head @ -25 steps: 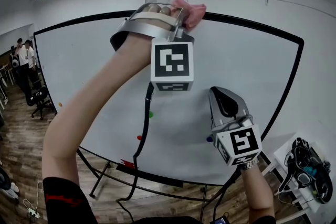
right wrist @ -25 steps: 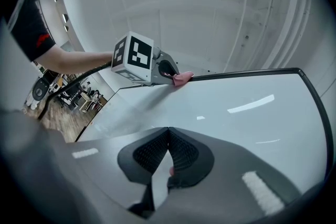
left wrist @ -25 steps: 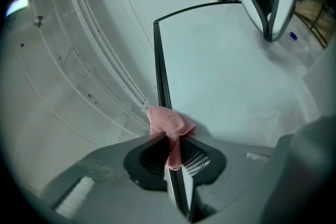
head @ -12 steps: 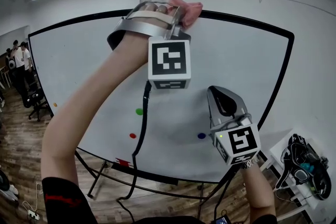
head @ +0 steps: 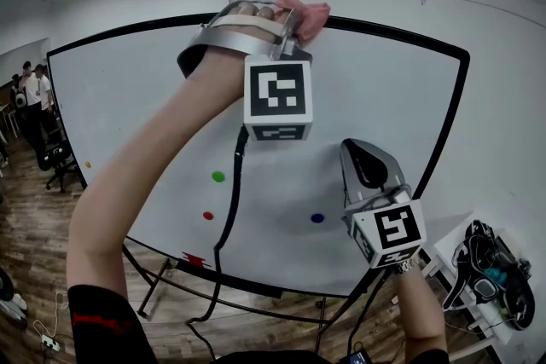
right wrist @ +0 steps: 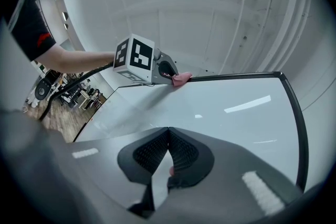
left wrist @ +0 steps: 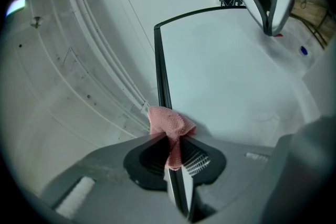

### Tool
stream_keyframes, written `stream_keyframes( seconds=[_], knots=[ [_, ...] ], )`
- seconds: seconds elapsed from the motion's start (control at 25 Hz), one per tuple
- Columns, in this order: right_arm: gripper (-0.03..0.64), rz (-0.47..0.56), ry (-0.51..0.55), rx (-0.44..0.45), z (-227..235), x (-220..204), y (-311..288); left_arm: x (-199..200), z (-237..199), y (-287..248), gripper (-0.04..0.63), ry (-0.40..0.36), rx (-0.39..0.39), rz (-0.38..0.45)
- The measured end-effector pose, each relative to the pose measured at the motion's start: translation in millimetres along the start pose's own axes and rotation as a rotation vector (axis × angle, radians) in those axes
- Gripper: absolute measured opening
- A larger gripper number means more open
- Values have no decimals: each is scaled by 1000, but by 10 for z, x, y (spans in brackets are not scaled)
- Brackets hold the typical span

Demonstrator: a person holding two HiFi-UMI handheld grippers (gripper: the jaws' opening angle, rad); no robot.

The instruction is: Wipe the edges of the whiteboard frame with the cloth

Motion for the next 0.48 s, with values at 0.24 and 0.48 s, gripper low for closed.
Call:
stream_keyframes(
  seconds=[0.24,0.48],
  knots=[
    [2,6,-12,1,201,-87,174,277,4,-81,44,-11,-4,0],
    [2,5,-14,1,297,-114,320,419,-26,-101,44,-12,-6,-7]
  ],
)
Point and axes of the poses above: the fingertips, and each gripper's own axes: y backward along the fingers, z to its right, x out of its top, the point moved 4 cm from there along y, backward along the fingers, and after that the axes turned 10 degrees about x, right-handed, at the moved point
